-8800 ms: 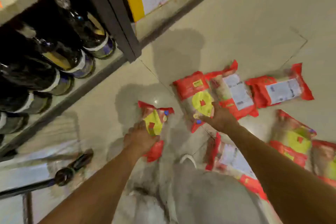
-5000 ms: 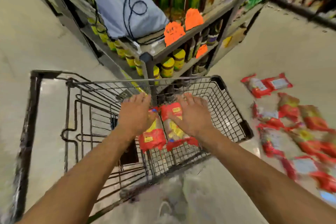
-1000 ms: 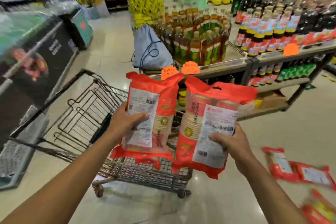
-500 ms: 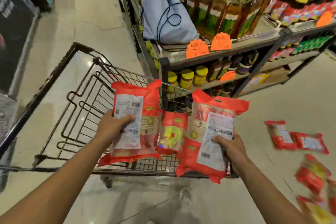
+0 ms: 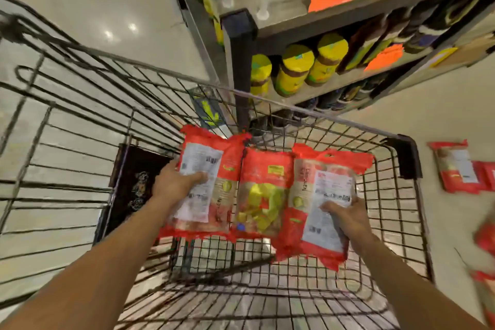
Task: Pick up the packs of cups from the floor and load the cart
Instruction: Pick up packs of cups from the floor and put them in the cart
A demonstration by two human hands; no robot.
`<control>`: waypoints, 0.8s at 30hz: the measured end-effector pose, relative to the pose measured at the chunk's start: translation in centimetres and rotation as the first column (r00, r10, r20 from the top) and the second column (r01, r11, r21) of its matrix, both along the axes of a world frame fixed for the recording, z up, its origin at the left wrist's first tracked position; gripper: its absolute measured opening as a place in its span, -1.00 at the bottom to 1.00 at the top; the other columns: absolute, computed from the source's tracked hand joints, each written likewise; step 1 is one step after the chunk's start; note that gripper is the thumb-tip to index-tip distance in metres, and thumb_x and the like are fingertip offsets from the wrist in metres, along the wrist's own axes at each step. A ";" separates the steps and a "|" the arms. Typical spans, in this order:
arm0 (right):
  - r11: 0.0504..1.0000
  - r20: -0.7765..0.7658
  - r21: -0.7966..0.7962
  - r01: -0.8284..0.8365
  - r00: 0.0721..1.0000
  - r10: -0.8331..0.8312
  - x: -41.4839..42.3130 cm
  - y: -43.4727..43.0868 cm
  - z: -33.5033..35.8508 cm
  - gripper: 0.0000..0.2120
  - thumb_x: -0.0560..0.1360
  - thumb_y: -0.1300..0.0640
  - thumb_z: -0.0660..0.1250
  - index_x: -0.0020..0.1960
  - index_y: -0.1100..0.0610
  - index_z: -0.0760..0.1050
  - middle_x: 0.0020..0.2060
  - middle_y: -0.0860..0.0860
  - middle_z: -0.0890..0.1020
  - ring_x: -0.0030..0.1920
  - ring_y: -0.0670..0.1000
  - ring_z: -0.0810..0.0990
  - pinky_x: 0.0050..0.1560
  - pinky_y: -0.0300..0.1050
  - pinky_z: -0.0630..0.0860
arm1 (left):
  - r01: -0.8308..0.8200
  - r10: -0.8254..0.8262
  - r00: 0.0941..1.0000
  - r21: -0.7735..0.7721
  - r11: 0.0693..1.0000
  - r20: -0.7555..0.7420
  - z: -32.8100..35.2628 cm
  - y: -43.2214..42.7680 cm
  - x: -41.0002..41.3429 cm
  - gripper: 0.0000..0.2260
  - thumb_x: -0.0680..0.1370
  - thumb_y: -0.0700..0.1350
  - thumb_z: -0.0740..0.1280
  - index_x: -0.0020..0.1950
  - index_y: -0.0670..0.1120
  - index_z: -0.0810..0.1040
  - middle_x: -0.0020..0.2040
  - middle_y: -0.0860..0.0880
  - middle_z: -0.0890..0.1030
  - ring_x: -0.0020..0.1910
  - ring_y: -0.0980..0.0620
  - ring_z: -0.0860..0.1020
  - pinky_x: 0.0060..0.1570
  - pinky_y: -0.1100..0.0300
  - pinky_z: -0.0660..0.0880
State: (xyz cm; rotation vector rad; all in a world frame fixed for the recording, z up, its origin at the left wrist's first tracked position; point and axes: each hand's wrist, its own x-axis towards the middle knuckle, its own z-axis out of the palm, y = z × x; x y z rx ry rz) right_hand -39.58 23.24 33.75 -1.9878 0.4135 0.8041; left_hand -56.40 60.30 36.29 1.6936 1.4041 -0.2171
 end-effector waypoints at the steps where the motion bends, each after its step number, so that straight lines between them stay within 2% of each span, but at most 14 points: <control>1: 1.000 -0.006 -0.031 -0.003 1.000 0.003 0.7 0.0 -0.9 -0.68 0.40 0.40 0.50 0.15 0.34 0.61 -0.07 0.19 0.77 -0.20 0.12 0.76 -0.39 -0.17 0.63 | 0.018 -0.018 1.000 0.004 1.000 -0.007 -1.0 0.4 0.5 -0.51 0.22 0.12 0.63 0.07 0.03 0.61 -0.03 -0.05 0.71 -0.02 -0.16 0.68 0.06 -0.09 0.64; 3: 0.997 -0.037 -0.083 0.000 0.999 -0.003 1.7 -0.5 -2.6 -0.59 0.42 0.36 0.51 0.23 0.39 0.53 -0.01 0.29 0.72 -0.15 0.22 0.73 -0.41 -0.15 0.62 | 0.053 -0.052 0.998 0.022 0.998 -0.025 -2.6 0.6 1.0 -0.46 0.33 0.07 0.62 0.25 -0.05 0.59 0.10 -0.14 0.70 0.08 -0.22 0.66 0.14 -0.12 0.60; 5: 0.989 -0.055 -0.147 -0.028 0.998 0.020 2.2 -0.9 -3.7 -0.49 0.42 0.32 0.53 0.31 0.36 0.44 0.06 0.33 0.68 -0.01 0.32 0.71 -0.12 0.14 0.70 | 0.055 -0.052 0.997 0.053 0.997 -0.056 -3.6 0.3 0.9 -0.43 0.41 0.07 0.57 0.34 -0.11 0.54 0.19 -0.20 0.66 0.16 -0.26 0.61 0.20 -0.09 0.55; 7: 0.980 -0.064 -0.190 -0.055 0.997 0.044 2.0 -0.8 -3.7 -0.38 0.41 0.27 0.55 0.37 0.32 0.35 0.13 0.30 0.65 0.09 0.31 0.67 0.12 0.34 0.60 | 0.042 -0.034 0.995 0.077 0.996 -0.095 -3.8 -0.5 0.7 -0.44 0.47 0.09 0.52 0.37 -0.14 0.51 0.22 -0.23 0.64 0.19 -0.29 0.59 0.18 -0.05 0.52; 9: 0.953 -0.023 -0.285 -0.104 0.995 0.101 1.5 -0.4 -2.7 -0.32 0.40 0.20 0.59 0.37 0.30 0.31 0.18 0.27 0.61 0.14 0.31 0.64 0.17 0.31 0.57 | 0.067 -0.052 0.990 0.110 0.992 -0.134 -3.2 -1.3 0.6 -0.45 0.51 0.08 0.48 0.39 -0.18 0.47 0.23 -0.27 0.63 0.21 -0.32 0.58 0.16 -0.07 0.50; 11: 0.882 0.010 -0.417 -0.219 0.969 0.245 1.2 0.4 -1.0 -0.27 0.40 0.07 0.60 0.39 0.28 0.29 0.22 0.27 0.56 0.20 0.31 0.57 0.21 0.26 0.55 | 0.134 -0.113 0.980 0.130 0.982 -0.161 -1.6 -1.7 0.7 -0.48 0.54 0.04 0.46 0.38 -0.21 0.45 0.25 -0.29 0.61 0.23 -0.33 0.57 0.18 -0.10 0.51; 15: 0.675 0.069 -0.578 -0.459 0.797 0.601 -0.7 3.0 5.7 -0.27 0.53 -0.14 0.40 0.53 0.21 0.27 0.39 0.24 0.48 0.35 0.27 0.46 0.36 0.12 0.42 | 0.312 -0.282 0.944 0.185 0.932 -0.170 4.9 -2.4 1.2 -0.60 0.56 0.03 0.42 0.30 -0.15 0.51 0.24 -0.21 0.60 0.21 -0.28 0.57 0.19 -0.17 0.53; 17: 0.614 0.148 -0.601 -0.511 0.684 0.714 -2.5 4.7 10.2 -0.34 0.57 -0.17 0.31 0.54 0.16 0.28 0.43 0.20 0.46 0.40 0.23 0.43 0.39 0.10 0.37 | 0.438 -0.411 0.898 0.248 0.864 -0.156 9.3 -3.6 1.3 -0.58 0.58 0.05 0.38 0.34 -0.17 0.49 0.28 -0.23 0.57 0.26 -0.27 0.53 0.23 -0.15 0.50; 19: 0.594 0.231 -0.610 -0.524 0.599 0.766 -4.7 6.1 15.2 -0.37 0.57 -0.24 0.16 0.52 0.10 0.31 0.44 0.18 0.45 0.44 0.22 0.40 0.43 0.14 0.33 | 0.547 -0.538 0.833 0.341 0.764 -0.130 14.2 -5.4 0.9 -0.57 0.60 0.05 0.36 0.35 -0.20 0.48 0.28 -0.24 0.56 0.28 -0.28 0.50 0.25 -0.13 0.46; 21: 0.568 0.307 -0.645 -0.512 0.507 0.805 -7.2 6.9 20.1 -0.32 0.57 -0.32 0.09 0.56 0.05 0.27 0.53 0.18 0.36 0.53 0.21 0.30 0.52 0.19 0.19 | 0.640 -0.667 0.735 0.453 0.621 -0.123 19.3 -7.7 0.0 -0.53 0.60 0.06 0.35 0.40 -0.19 0.46 0.33 -0.23 0.54 0.33 -0.25 0.47 0.32 -0.10 0.41; 24: 0.542 0.407 -0.725 -0.424 0.370 0.835 -11.5 6.0 27.1 -0.25 0.56 -0.37 0.14 0.62 0.01 0.19 0.58 0.15 0.29 0.60 0.17 0.19 0.57 0.21 0.08 | 0.676 -0.780 0.600 0.635 0.374 -0.179 26.9 -11.6 -2.6 -0.42 0.60 0.15 0.33 0.52 -0.13 0.38 0.50 -0.18 0.44 0.46 -0.21 0.40 0.46 -0.11 0.32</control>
